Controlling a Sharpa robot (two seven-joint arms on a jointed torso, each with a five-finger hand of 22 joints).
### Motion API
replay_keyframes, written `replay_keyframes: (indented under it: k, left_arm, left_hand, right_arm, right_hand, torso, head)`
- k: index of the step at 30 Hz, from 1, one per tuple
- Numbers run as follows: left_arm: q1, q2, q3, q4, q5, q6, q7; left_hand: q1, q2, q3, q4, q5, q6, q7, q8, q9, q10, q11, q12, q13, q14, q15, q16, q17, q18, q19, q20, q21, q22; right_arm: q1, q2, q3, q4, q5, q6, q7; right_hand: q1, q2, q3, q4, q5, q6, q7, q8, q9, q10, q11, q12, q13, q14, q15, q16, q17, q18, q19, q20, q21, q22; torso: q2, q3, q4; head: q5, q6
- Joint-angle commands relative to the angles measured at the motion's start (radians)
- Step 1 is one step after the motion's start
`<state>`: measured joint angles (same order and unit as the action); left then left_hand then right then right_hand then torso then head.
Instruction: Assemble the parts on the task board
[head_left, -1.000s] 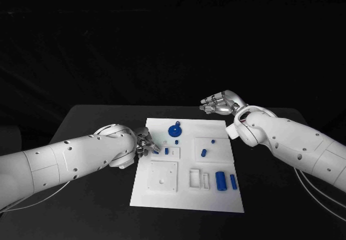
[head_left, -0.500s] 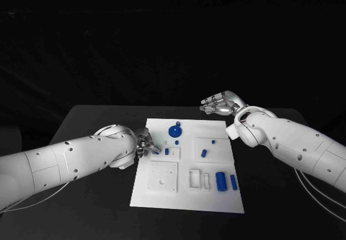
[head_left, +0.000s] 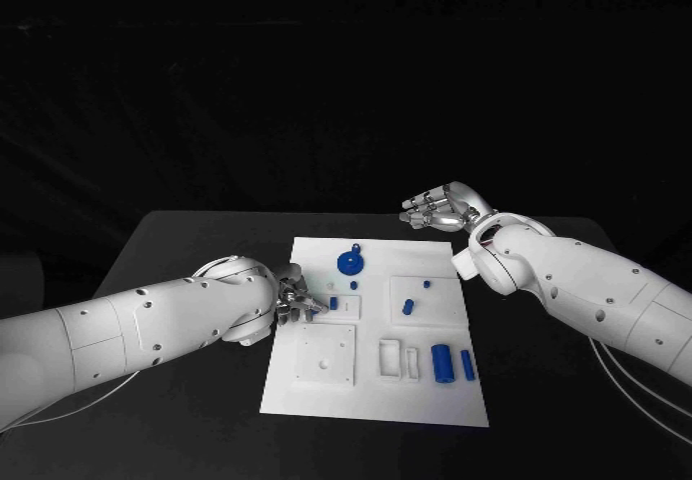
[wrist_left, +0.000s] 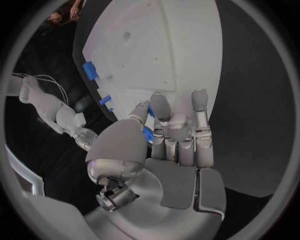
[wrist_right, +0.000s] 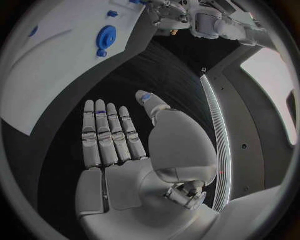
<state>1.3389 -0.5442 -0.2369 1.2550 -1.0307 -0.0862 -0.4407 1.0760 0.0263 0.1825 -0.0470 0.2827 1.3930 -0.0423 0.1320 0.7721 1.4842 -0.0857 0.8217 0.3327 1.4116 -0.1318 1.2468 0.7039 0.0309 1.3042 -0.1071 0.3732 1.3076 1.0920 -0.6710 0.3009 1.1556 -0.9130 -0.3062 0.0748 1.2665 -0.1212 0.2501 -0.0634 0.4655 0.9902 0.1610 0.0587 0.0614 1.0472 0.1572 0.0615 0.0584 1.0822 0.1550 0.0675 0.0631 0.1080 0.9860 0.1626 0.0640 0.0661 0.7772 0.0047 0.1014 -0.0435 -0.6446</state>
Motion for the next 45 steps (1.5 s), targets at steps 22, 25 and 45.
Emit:
replay_keyframes:
  k: [22,25,45]
  left_arm:
    - [0.001,0.005,-0.002,-0.008,0.008,0.025,-0.007]
    - [0.002,0.004,-0.002,-0.009,0.010,0.024,-0.006]
    - [0.006,-0.001,0.002,-0.010,0.017,0.003,-0.001]
  left_hand:
    - [0.007,-0.013,-0.025,0.023,-0.091,0.010,-0.020,-0.007,-0.004,0.028,-0.019,-0.015,-0.007,0.001,0.001,-0.020,-0.030,0.018,-0.001,0.006,-0.011,0.017]
    - [0.003,-0.025,-0.034,0.046,-0.131,0.012,-0.021,-0.007,-0.005,0.029,-0.019,-0.017,-0.010,0.001,0.001,-0.022,-0.032,0.017,0.000,0.005,-0.013,0.017]
    - [0.011,-0.149,0.016,0.219,-0.234,0.023,-0.019,-0.007,-0.001,0.029,-0.020,-0.017,-0.028,-0.001,-0.003,-0.029,-0.041,0.008,0.005,-0.005,-0.025,0.018]
  right_arm:
    - [-0.002,0.003,0.000,-0.003,-0.001,0.010,0.010]
    - [-0.002,0.003,0.000,-0.003,-0.001,0.010,0.010]
    - [-0.005,0.003,0.000,-0.004,-0.001,0.010,0.010]
  right_hand:
    - [0.001,0.000,0.004,0.001,0.004,-0.004,-0.001,0.001,-0.001,-0.006,0.000,-0.003,-0.001,-0.006,-0.001,-0.004,-0.001,0.017,-0.005,-0.001,0.004,-0.001]
    - [0.001,0.000,0.004,0.001,0.004,-0.004,-0.001,0.001,-0.001,-0.006,0.000,-0.003,-0.001,-0.006,-0.001,-0.004,-0.001,0.017,-0.005,-0.001,0.004,-0.001]
    - [0.001,0.000,0.004,0.001,0.004,-0.004,-0.001,0.001,-0.001,-0.006,0.000,-0.003,-0.001,-0.006,-0.001,-0.004,-0.001,0.017,-0.005,-0.001,0.004,-0.001]
  torso:
    - [0.000,-0.0013,0.0011]
    - [0.000,-0.0011,0.0011]
    - [0.000,-0.0011,0.0012]
  head:
    - [-0.004,0.000]
    - [-0.004,0.000]
    - [-0.006,0.000]
